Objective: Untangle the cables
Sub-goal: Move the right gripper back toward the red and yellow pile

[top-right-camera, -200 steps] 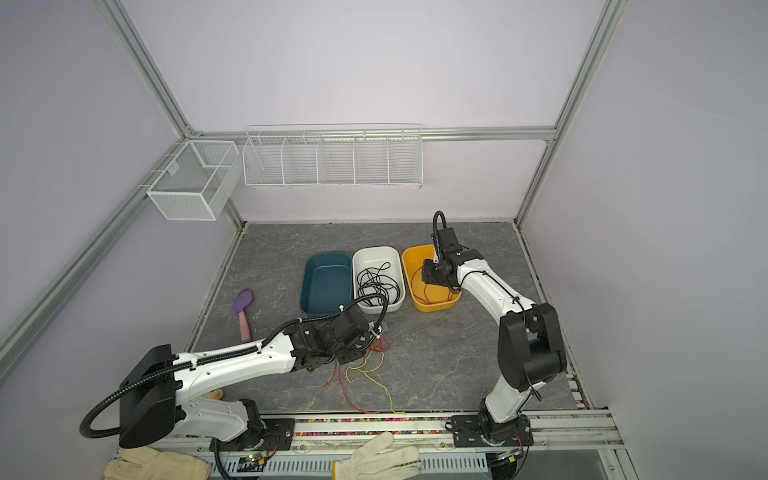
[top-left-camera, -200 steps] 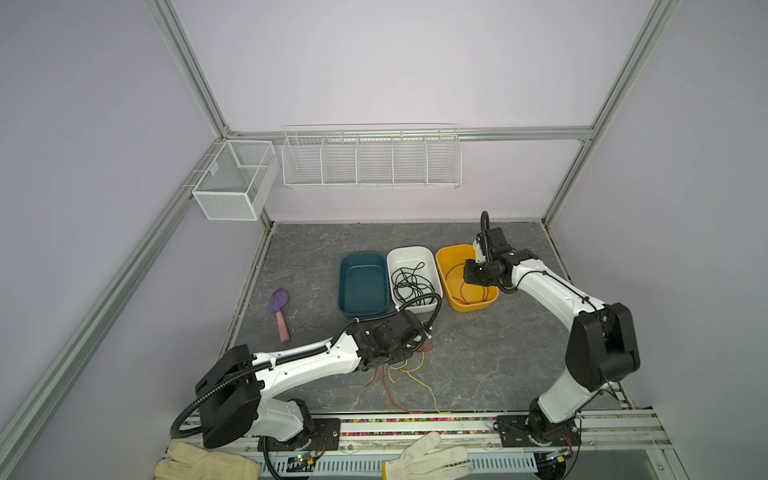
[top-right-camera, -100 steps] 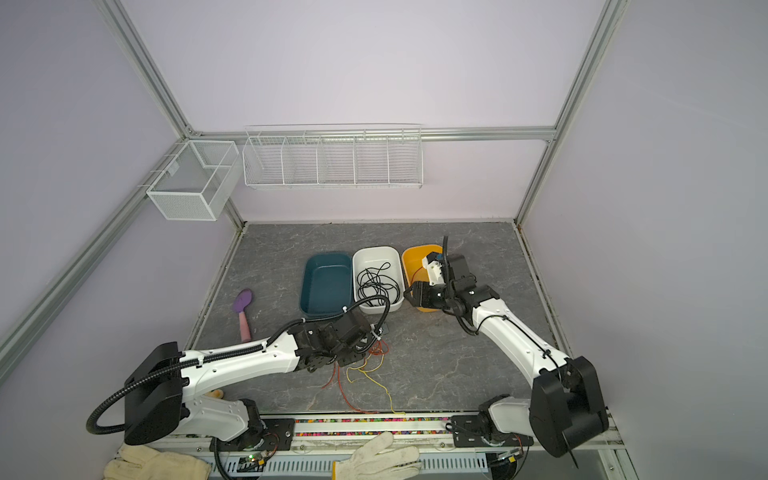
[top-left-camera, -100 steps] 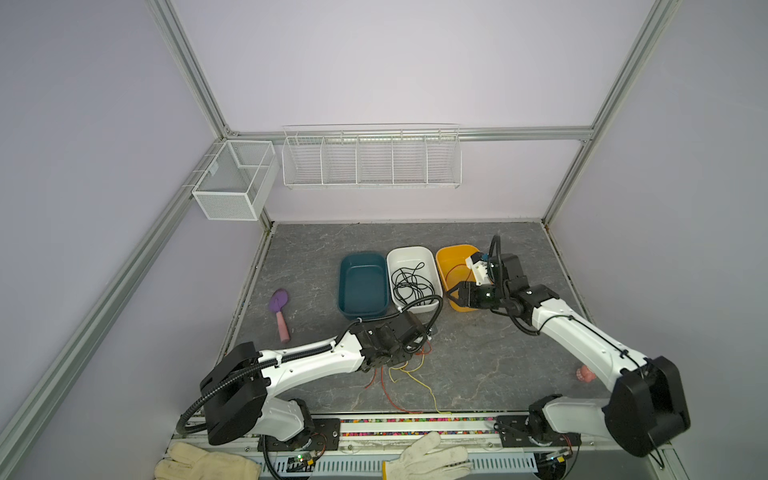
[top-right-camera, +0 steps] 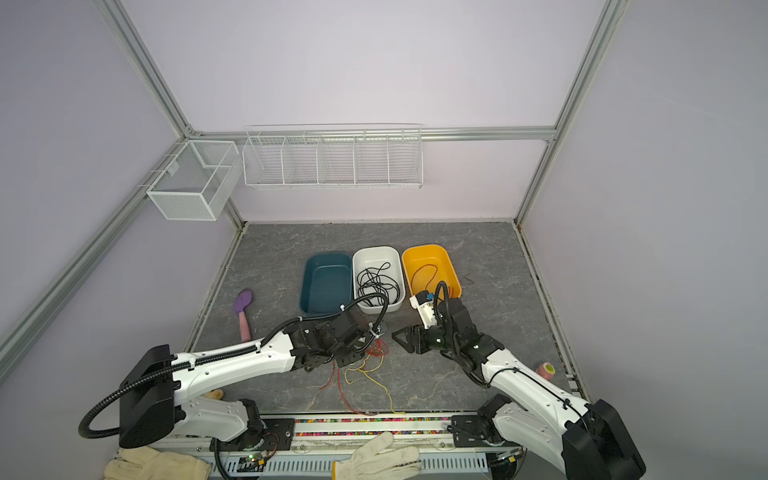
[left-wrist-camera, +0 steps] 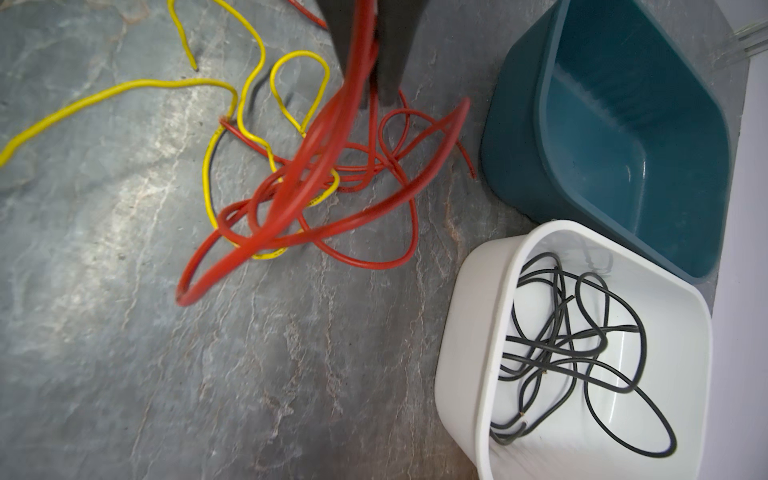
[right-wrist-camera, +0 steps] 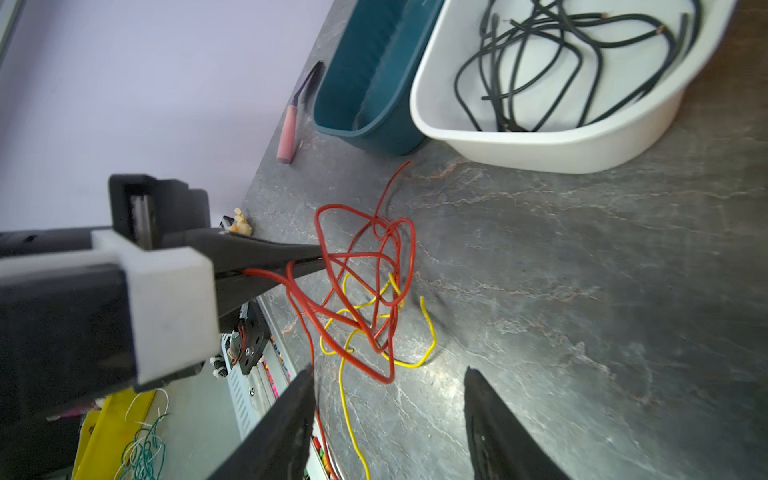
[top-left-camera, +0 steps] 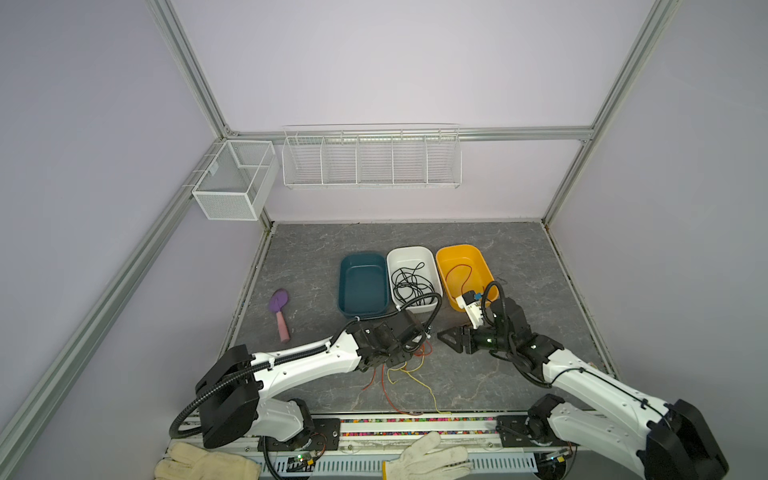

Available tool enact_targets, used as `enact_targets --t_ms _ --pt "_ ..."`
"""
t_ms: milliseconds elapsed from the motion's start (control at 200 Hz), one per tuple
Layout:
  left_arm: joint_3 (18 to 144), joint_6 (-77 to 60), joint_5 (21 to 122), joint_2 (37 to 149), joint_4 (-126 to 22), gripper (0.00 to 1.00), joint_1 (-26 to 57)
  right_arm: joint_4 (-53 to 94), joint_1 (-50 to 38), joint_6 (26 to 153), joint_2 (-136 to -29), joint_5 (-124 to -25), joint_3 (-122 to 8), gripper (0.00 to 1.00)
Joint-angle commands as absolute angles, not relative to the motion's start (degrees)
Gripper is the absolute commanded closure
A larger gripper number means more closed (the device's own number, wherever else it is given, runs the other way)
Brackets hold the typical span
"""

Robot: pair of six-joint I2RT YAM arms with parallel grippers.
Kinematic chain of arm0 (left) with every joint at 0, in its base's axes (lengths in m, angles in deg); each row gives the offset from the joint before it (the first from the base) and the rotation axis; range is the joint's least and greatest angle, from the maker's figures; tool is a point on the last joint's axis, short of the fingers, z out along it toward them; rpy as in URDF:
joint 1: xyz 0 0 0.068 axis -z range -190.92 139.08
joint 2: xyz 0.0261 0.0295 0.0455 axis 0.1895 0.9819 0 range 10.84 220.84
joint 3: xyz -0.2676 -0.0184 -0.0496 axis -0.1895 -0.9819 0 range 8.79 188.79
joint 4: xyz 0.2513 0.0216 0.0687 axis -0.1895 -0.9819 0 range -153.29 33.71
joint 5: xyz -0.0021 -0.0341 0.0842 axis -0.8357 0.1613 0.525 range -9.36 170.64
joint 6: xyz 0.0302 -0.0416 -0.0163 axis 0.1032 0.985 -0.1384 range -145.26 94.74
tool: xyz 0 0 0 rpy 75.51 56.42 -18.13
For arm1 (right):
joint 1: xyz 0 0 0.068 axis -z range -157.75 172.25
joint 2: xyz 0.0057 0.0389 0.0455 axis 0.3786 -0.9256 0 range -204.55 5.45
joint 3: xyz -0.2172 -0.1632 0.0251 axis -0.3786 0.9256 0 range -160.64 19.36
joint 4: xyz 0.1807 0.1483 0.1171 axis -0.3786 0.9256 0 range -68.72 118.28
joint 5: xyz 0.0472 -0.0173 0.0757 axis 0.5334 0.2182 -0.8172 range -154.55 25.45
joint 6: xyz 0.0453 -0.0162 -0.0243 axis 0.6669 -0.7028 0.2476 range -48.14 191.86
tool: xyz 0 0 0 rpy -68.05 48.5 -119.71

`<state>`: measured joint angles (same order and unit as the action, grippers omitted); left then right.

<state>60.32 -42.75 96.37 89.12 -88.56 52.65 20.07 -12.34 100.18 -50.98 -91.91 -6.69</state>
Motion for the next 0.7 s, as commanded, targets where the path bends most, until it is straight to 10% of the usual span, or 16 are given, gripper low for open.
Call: enact_targets --t_ms 0,355,695 --pt "61.6 -41.2 93.9 87.3 -89.5 1.00 52.9 14.7 -15.0 99.7 -49.2 -93.0 -5.5 0.41" --pt "61.4 -41.0 91.0 85.0 -90.5 1.00 53.0 12.2 -19.8 97.8 -52.6 -91.3 -4.9 0.46" --pt "61.1 -41.0 90.4 83.4 -90.3 1.00 52.9 10.8 -21.8 97.2 -55.5 -90.1 -4.9 0.73"
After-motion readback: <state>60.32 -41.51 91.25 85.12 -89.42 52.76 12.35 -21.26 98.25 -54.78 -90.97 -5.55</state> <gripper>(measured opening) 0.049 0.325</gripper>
